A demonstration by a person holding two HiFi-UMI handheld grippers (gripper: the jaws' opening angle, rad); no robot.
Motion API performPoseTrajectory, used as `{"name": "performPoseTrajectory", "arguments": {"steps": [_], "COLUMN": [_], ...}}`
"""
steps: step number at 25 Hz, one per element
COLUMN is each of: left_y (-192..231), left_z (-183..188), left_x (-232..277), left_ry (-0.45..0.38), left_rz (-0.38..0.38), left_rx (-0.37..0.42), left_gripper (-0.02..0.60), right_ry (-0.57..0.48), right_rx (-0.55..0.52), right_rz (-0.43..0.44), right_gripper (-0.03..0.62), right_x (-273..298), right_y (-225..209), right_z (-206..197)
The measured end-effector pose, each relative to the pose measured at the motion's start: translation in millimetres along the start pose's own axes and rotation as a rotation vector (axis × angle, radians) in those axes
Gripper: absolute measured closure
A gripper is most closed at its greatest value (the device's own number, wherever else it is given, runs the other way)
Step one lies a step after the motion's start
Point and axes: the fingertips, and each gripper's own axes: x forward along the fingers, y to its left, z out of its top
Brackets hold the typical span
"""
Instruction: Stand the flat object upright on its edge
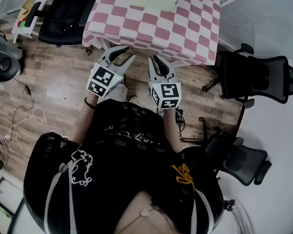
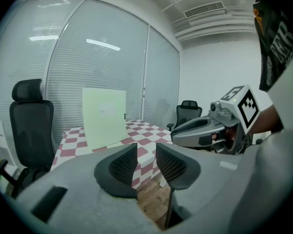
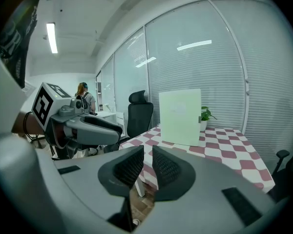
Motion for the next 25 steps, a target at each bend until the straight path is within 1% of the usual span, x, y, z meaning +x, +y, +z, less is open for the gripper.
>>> {"name": "performPoseTrajectory", "arguments": {"steps": [3,6,13,18,25], "left_y": [-35,-67,-121,-146,-164], "left_z": [-1,-4,-15,-27,-40], "left_x": [-3,-10,-34,-50,-68], "left_ry": [-0.003,0.007,0.006,0.011,0.026], "left_rz": [-0.01,-0.011,0.025,0.049,0.082], "left_rx": [-0.007,0.005,0.015,0.014,0.005], "left_gripper": [0.453,0.453,0.453,0.452,0.452], "right_ry": [-0.012,-0.026,-0.042,-0.051,-0.044], "right_rx": [0.002,-0.002,-0.04,-0.041,-0.054], "right_rz": [0.008,0.022,0.063,0.09,0.128], "right_gripper": [0.54,0.542,0.548,0.555,0.562], "right_x": [-27,-52,-105,-127,-143], "right_y": [1,6,24,36,50], "right_z": [-10,-18,-36,-44,-56]}}
